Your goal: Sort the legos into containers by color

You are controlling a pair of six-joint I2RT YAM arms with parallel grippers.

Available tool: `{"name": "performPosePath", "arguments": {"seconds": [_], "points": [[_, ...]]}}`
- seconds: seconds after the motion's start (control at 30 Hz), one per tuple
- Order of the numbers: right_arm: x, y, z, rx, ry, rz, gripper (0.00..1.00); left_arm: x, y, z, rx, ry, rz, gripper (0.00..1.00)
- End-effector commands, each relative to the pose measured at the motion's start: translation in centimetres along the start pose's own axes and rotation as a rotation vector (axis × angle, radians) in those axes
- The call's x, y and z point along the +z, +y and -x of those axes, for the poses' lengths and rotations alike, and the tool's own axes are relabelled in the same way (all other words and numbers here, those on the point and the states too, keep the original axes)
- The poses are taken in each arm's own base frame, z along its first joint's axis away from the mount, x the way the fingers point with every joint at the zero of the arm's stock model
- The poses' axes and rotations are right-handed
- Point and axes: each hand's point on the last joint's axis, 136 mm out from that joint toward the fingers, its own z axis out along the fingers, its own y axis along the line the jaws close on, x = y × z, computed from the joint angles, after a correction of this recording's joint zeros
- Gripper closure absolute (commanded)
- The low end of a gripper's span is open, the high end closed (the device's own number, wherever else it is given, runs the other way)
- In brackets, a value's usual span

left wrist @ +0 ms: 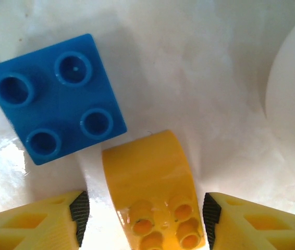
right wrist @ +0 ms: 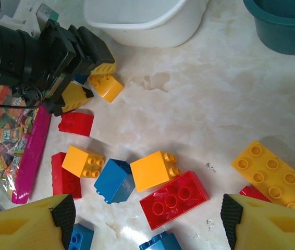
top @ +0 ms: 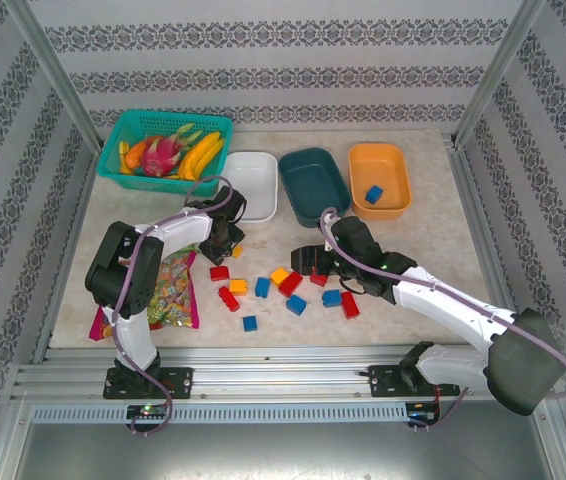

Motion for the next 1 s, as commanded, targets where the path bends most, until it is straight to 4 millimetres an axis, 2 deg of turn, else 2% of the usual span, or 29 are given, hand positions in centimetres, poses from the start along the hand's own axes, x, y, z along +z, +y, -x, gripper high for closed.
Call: {"name": "performPosePath", "arguments": {"seconds": [0.0, 0.13, 0.33, 0.47, 0.67, 0.77, 0.83, 0.97], "points": [[-0.3, 0.8, 1.8, 0.01, -0.04, 0.026, 0.24, 1.0, 2.2, 0.1, -0.014, -0.005, 0.1, 0.46], [-0.1, 1.2, 2.0, 0.009, -0.04, 0.048, 0.25, 0.8, 2.2, 0.3, -0.006, -0.015, 0.093, 0.5], [-0.5, 3.4, 2.8, 0.003, -0.073, 0.169, 0.25, -0.5, 2.2, 0.5, 0.006, -0.042, 0.072, 0.66], [-1.6, 4.4, 4.0, -0.001, -0.126, 0.204, 0.24, -3.1, 2.0, 1.2, 0.038, -0.081, 0.034, 0.69], [-4.5, 4.6, 7.9, 0.048, -0.244, 0.213, 0.24, -8.5, 2.0, 1.3, 0.122, -0.1, -0.032, 0.71], [-5.8, 4.0, 9.9, 0.09, -0.31, 0.201, 0.23, -11.4, 0.4, 2.2, 0.217, -0.136, -0.065, 0.71], [-6.2, 3.6, 11.0, 0.116, -0.342, 0.194, 0.22, -12.4, -2.2, 2.8, 0.298, -0.145, -0.093, 0.71], [-5.9, 3.1, 12.7, 0.153, -0.368, 0.168, 0.22, -11.3, -7.5, 3.5, 0.436, -0.115, -0.105, 0.71]]}}
